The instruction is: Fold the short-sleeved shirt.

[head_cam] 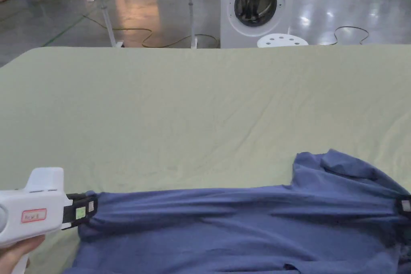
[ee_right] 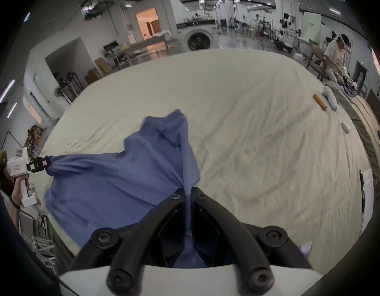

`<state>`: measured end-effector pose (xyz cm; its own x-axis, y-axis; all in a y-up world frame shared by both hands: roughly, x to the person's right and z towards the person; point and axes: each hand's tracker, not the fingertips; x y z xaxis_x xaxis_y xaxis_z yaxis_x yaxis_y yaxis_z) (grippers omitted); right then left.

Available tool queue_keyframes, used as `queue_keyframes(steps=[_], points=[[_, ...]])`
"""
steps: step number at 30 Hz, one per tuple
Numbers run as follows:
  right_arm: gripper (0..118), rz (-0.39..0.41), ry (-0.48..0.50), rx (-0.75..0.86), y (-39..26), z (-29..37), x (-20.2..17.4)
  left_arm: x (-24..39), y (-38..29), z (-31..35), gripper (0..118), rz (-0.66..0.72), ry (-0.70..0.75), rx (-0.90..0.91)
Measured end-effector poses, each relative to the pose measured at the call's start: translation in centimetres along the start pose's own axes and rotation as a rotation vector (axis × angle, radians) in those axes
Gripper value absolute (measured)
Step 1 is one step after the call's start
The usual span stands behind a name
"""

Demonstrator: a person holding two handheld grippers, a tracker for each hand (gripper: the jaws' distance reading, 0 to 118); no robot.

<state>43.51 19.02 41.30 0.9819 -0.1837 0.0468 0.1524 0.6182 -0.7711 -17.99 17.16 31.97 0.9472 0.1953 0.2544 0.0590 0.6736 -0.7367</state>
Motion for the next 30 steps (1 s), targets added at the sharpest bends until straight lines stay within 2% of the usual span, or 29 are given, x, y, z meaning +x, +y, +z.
queue_keyframes(steps=[2, 7, 16, 17, 18, 20, 21, 22, 23, 24, 25, 28, 30], points=[[1, -0.008, -0.014, 0.025, -3.3, 2.8, 0.2, -0.4, -3.1, 2.7, 0, -0.008, -0.019, 0.004], [1, -0.086, 0.0, 0.036, -10.2, 7.2, 0.1, -0.6, -9.1, 5.8, 0, 0.017, -0.048, -0.025], [1, -0.125, -0.03, 0.018, -14.3, 6.2, -0.9, -1.1, -12.2, 5.7, 0, 0.073, -0.055, 0.001], [2, -0.119, -0.035, 0.018, -14.5, 6.0, -0.9, -1.1, -12.2, 5.7, 2, 0.073, -0.051, 0.01], [4, -0.109, -0.038, 0.026, -14.7, 5.9, -1.0, -1.1, -12.2, 5.7, 12, 0.073, -0.054, 0.013], [6, -0.104, -0.041, 0.048, -15.1, 5.7, -1.3, -0.8, -12.4, 5.6, 17, 0.039, -0.031, 0.034], [10, -0.1, -0.03, 0.054, -15.3, 5.8, -1.3, -0.4, -12.5, 5.6, 27, -0.006, -0.001, 0.048], [32, -0.095, -0.024, 0.061, -15.5, 5.9, -1.5, 0.0, -12.6, 5.9, 54, -0.057, 0.01, 0.062], [53, -0.074, -0.023, 0.08, -15.6, 6.1, -2.0, -0.4, -13.1, 6.3, 71, -0.097, 0.009, 0.1], [69, -0.055, -0.033, 0.115, -15.6, 6.6, -2.6, 0.1, -13.0, 7.0, 79, -0.122, -0.001, 0.146], [76, -0.029, -0.044, 0.151, -15.6, 7.1, -3.2, 0.7, -12.8, 7.9, 81, -0.137, -0.006, 0.203], [76, 0.026, -0.048, 0.295, -15.2, 9.1, -6.0, 3.4, -11.9, 10.8, 81, -0.157, 0.037, 0.354], [76, 0.049, -0.014, 0.396, -14.9, 10.6, -7.9, 5.1, -11.3, 12.4, 81, -0.168, 0.062, 0.452]])
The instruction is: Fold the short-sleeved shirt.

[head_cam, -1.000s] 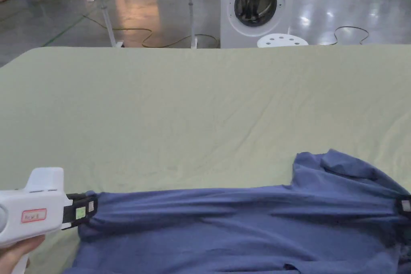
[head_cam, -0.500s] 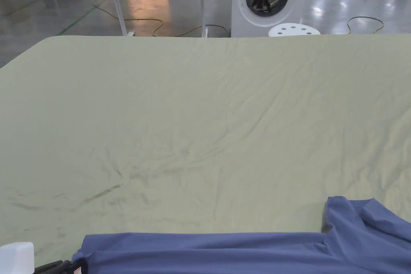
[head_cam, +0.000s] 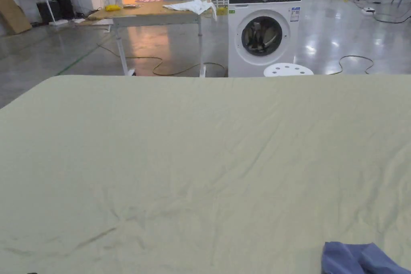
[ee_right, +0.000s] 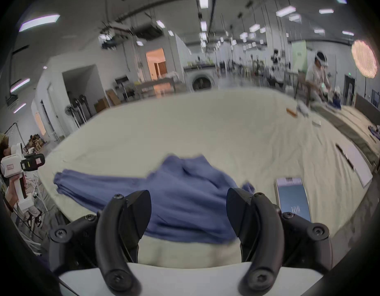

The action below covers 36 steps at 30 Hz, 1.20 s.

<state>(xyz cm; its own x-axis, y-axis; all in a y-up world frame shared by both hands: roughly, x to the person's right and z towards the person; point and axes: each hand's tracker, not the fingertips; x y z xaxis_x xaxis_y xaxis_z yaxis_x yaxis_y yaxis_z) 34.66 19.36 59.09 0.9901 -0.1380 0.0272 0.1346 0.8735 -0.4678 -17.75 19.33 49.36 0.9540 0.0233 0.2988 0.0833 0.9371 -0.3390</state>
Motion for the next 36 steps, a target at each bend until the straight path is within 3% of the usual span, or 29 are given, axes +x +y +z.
queue_keyframes(steps=[5, 7, 8, 10, 13, 17, 19, 23, 24, 25, 26, 27, 28, 29, 33, 36], points=[[76, 0.009, 0.038, 0.139, 2.1, 1.4, -4.3, 2.4, 1.7, 2.0, 80, 0.036, 0.036, 0.134], [67, 0.026, 0.046, 0.153, 2.0, 0.9, -4.7, 3.3, 2.1, 2.8, 73, 0.039, 0.031, 0.174], [55, 0.039, 0.045, 0.169, 2.1, 0.8, -5.2, 3.6, 2.3, 3.1, 64, 0.034, 0.023, 0.189], [25, 0.045, 0.055, 0.184, 2.2, 0.5, -5.9, 4.2, 2.6, 3.4, 29, 0.014, 0.031, 0.193], [2, 0.048, 0.088, 0.163, 2.1, -0.2, -6.4, 4.5, 2.6, 3.6, 0, -0.009, 0.047, 0.197], [0, 0.046, 0.082, 0.139, 1.5, -0.6, -6.4, 3.7, 3.0, 4.1, 0, 0.057, -0.04, 0.148], [0, 0.034, 0.087, 0.137, 1.2, -0.7, -6.2, 3.0, 2.9, 3.9, 0, 0.081, -0.018, 0.136], [0, 0.027, 0.086, 0.132, 0.8, -0.5, -5.7, -1.1, 2.4, 2.2, 0, 0.312, -0.012, -0.006], [0, 0.018, 0.09, 0.129, 0.7, -0.4, -5.5, -2.5, 2.0, 1.7, 3, 0.398, -0.04, -0.052], [0, 0.008, 0.094, 0.127, 0.6, -0.4, -5.3, -4.1, 1.4, 0.8, 14, 0.478, -0.049, -0.095], [0, -0.004, 0.097, 0.124, 0.4, -0.3, -5.1, -5.7, 0.3, 0.0, 33, 0.561, -0.058, -0.124], [0, -0.011, 0.1, 0.119, 0.2, -0.3, -4.9, -7.0, -0.8, -0.8, 69, 0.624, -0.065, -0.139], [0, -0.017, 0.1, 0.113, 0.0, -0.3, -4.7, -8.2, -2.0, -1.7, 92, 0.687, -0.079, -0.166], [0, -0.021, 0.096, 0.108, -0.2, -0.2, -4.6, -9.5, -3.2, -2.5, 102, 0.756, -0.082, -0.18], [0, -0.023, 0.086, 0.089, -0.6, 0.0, -4.3, -12.0, -6.8, -5.4, 102, 0.932, -0.104, -0.235], [0, -0.034, 0.076, 0.078, -0.8, 0.1, -4.1, -12.4, -8.6, -7.3, 99, 1.047, -0.219, -0.246]])
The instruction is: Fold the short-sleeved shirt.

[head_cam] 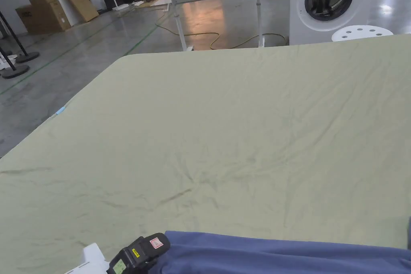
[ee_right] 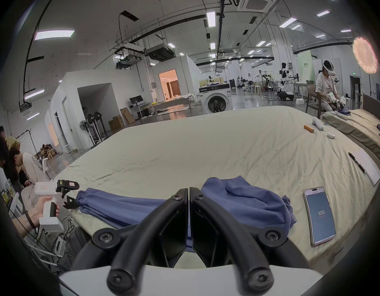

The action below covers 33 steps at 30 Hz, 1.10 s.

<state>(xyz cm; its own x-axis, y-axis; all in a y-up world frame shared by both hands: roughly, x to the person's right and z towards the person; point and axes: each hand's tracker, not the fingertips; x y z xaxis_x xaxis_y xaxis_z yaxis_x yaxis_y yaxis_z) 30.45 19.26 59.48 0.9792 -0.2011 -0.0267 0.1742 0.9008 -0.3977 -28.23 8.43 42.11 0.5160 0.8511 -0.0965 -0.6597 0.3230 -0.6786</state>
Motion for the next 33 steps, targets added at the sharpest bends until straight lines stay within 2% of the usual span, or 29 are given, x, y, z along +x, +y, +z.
queue_keyframes(steps=[1, 2, 4, 5, 7, 9, 11, 17, 24, 27, 28, 33], points=[[0, -0.005, -0.005, -0.004, -0.1, 0.0, 0.1, 0.2, -0.5, -0.3, 95, 0.023, -0.039, 0.011], [0, -0.01, -0.009, -0.006, -0.1, 0.0, 0.2, 0.4, -0.4, -0.6, 84, 0.046, -0.068, 0.012], [0, -0.016, -0.016, -0.008, -0.1, 0.0, 0.1, 0.7, -0.4, -1.4, 43, 0.064, -0.012, -0.007], [0, -0.017, -0.013, -0.009, -0.2, 0.1, 0.2, 1.0, -0.7, -2.0, 33, 0.041, 0.04, -0.027], [0, -0.025, -0.012, -0.01, -0.4, 0.1, 0.2, 0.9, -1.3, -2.9, 24, 0.007, 0.052, -0.054], [0, -0.034, -0.009, -0.019, -0.6, -0.2, 0.4, 0.9, -1.0, -2.8, 11, 0.052, 0.012, -0.052], [0, -0.044, -0.009, -0.021, -0.9, -0.3, 0.5, 0.9, -0.8, -2.8, 7, 0.104, -0.006, -0.04], [0, -0.069, -0.006, -0.017, -1.0, -0.3, 0.8, 2.6, 0.5, 0.2, 5, 0.063, -0.012, 0.015], [0, -0.084, -0.023, -0.01, -1.2, 0.3, 1.8, 5.2, 5.5, 6.4, 5, -0.174, 0.154, 0.16], [0, -0.096, -0.033, -0.005, -1.4, 0.7, 2.1, 8.6, 5.2, 7.2, 5, -0.325, 0.231, 0.162], [0, -0.103, -0.034, -0.003, -1.4, 0.8, 2.2, 9.9, 4.3, 6.8, 5, -0.363, 0.234, 0.157], [0, -0.133, -0.036, 0.012, -1.3, 1.2, 2.1, 16.2, -2.7, 2.0, 5, -0.47, 0.068, 0.05]])
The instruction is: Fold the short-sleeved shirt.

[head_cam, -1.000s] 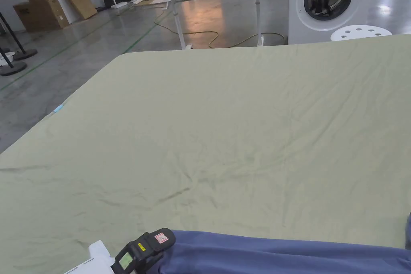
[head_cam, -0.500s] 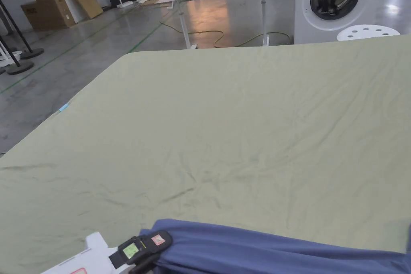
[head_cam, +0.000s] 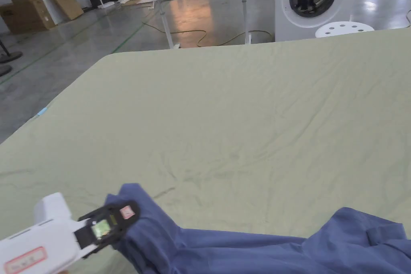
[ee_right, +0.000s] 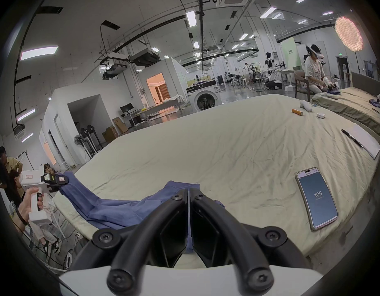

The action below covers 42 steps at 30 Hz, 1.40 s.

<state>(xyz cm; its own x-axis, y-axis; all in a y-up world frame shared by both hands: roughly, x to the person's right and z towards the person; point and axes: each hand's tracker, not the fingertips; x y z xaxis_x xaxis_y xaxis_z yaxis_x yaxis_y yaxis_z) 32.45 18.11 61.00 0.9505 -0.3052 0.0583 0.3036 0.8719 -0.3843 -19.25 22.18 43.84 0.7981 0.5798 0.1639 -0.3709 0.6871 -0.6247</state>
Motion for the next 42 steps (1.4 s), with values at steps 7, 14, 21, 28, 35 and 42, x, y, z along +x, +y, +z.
queue_keyframes(steps=[7, 14, 21, 28, 35, 42], points=[[0, 0.006, -0.016, 0.018, 0.1, 1.4, -0.5, 8.3, -8.0, -10.9, 5, -0.122, -0.154, -0.265], [0, 0.02, -0.049, 0.023, 0.2, 2.9, 0.1, 9.4, -10.3, -14.0, 49, -0.164, -0.277, -0.348], [0, -0.068, -0.037, 0.026, 0.1, 2.5, 0.1, 6.7, -6.9, -11.0, 9, 0.024, -0.238, -0.146], [0, -0.059, -0.019, -0.006, 0.1, 2.2, -1.2, 7.4, -14.6, -16.1, 2, 0.022, -0.247, -0.43], [0, -0.017, -0.013, -0.026, 0.2, 2.4, -2.0, 7.4, -11.1, -12.9, 36, -0.006, -0.228, -0.327], [0, -0.035, 0.009, -0.064, -1.1, 1.8, -0.8, -1.2, -4.8, -6.7, 85, 0.123, -0.087, -0.16]])
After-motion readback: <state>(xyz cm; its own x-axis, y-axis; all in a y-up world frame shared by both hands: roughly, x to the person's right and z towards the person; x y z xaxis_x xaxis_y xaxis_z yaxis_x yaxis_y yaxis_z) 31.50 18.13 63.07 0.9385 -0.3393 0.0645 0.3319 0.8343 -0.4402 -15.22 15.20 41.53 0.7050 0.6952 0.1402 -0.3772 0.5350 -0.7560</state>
